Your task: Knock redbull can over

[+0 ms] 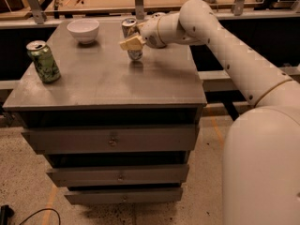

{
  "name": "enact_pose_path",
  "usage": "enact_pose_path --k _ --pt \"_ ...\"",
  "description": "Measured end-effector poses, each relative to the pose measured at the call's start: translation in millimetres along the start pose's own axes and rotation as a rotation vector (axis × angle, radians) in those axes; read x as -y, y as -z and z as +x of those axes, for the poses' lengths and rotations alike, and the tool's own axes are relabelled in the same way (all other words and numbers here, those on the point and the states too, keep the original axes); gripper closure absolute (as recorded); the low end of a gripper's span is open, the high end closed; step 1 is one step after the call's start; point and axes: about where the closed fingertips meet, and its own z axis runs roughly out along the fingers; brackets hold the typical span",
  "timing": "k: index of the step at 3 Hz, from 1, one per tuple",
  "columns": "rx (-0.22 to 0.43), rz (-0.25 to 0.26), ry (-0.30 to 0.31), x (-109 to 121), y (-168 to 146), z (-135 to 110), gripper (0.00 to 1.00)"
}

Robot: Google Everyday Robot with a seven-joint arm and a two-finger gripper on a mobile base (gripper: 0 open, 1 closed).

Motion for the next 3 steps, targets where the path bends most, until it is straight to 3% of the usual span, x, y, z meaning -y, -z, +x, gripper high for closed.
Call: enact_pose_path --k 1,2,3 --pt "-0.153 -0.013 0.166 0.4 8.1 -32.4 1.00" --pt "-0.344 -0.067 0.325 -8.0 5.2 -43.4 1.00" --pt "-0.498 -0.163 0.405 -26.8 7.0 -36.7 1.00"
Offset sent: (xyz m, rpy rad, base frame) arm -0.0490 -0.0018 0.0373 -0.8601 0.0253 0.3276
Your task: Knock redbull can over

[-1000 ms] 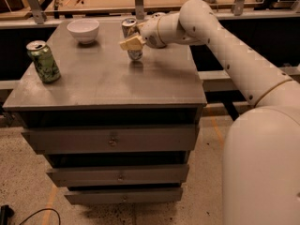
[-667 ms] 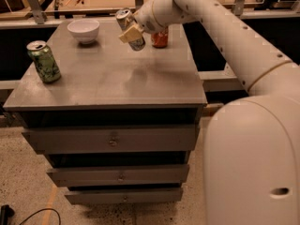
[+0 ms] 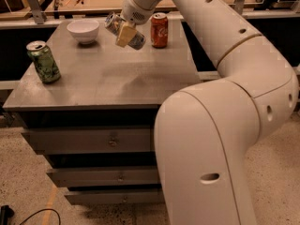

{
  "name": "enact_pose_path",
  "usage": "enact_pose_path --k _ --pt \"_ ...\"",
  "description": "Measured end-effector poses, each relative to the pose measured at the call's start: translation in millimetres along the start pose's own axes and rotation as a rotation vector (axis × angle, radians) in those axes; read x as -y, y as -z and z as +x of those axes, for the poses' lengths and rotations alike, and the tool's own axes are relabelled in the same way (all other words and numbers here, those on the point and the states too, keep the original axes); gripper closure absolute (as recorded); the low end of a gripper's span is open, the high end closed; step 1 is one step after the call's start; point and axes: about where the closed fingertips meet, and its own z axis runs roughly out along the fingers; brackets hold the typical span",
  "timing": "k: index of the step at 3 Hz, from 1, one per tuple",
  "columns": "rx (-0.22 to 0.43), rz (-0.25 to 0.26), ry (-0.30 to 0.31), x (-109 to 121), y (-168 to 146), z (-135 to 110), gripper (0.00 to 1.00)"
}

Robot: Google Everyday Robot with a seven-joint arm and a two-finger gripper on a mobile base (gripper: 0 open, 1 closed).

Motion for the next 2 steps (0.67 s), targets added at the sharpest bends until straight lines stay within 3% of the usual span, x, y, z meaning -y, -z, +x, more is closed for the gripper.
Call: enact_pose_path --k 2 --pt "-0.207 -0.312 0.031 -71.6 -17.6 38.1 0.59"
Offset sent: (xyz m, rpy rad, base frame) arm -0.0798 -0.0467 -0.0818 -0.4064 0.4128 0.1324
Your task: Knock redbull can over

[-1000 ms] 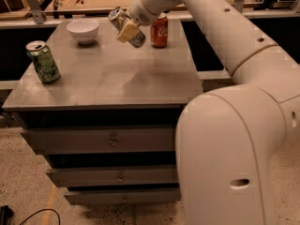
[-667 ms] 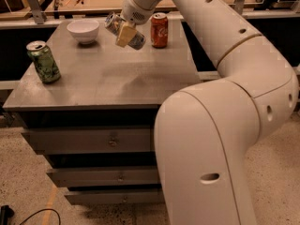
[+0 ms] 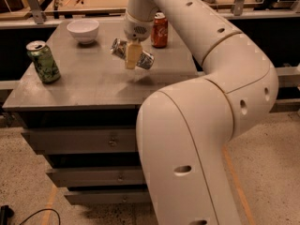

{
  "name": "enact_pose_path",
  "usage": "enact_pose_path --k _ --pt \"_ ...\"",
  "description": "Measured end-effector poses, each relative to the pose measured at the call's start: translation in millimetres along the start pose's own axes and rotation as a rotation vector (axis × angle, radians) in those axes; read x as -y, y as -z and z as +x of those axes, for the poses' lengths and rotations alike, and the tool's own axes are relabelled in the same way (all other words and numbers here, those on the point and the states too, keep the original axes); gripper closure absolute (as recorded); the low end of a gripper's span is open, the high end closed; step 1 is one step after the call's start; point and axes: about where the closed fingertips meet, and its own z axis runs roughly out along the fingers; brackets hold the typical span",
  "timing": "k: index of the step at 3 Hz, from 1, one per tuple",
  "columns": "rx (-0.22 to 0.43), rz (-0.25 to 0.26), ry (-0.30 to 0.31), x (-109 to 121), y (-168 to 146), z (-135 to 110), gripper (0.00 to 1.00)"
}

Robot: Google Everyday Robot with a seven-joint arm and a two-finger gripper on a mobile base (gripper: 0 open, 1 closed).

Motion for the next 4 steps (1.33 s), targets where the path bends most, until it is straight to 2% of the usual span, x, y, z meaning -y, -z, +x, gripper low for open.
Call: enact_pose_path --k 1,2,3,4 --pt "-0.038 -0.039 -0.009 -7.9 -7.6 11.5 0.36" --pt "-0.029 -0.026 -0.013 -7.0 -8.6 13.7 0.12" --pt "-0.001 -0.028 -0.023 -8.0 -11.1 13.5 0.00" --pt "0.030 -0.014 -0.034 -7.1 -10.7 12.1 0.00"
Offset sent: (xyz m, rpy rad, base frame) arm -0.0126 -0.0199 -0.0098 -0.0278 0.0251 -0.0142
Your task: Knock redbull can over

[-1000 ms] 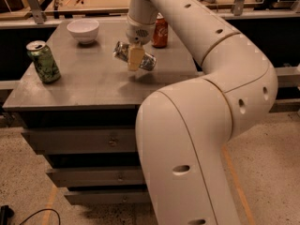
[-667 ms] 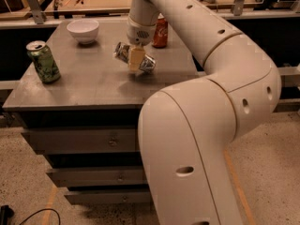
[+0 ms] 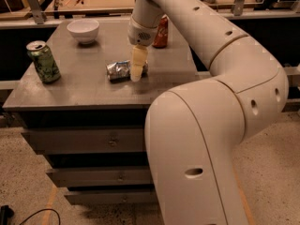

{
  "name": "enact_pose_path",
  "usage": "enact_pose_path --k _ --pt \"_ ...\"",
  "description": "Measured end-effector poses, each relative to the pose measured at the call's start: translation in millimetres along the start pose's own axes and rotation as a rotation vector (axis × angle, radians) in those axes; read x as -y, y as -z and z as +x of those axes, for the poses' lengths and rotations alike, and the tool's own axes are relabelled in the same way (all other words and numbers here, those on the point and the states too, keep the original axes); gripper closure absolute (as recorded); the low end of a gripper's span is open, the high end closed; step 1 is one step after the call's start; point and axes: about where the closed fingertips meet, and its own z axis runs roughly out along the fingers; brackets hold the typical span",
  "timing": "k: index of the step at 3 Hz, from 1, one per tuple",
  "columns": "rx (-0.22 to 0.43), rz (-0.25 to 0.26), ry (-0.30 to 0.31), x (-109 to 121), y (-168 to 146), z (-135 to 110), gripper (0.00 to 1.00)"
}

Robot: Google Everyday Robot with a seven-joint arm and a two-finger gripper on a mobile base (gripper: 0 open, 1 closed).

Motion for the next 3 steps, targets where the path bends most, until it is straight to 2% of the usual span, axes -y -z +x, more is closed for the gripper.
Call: enact_pose_path --k 1,2,3 --pt "0.025 0.026 -0.003 2.0 1.6 -2.6 0.00" --pt "0.144 0.068 -0.065 5.4 20.3 4.4 0.00" --pt "0.333 0.191 -0.174 -0.6 85.8 26.6 0.00"
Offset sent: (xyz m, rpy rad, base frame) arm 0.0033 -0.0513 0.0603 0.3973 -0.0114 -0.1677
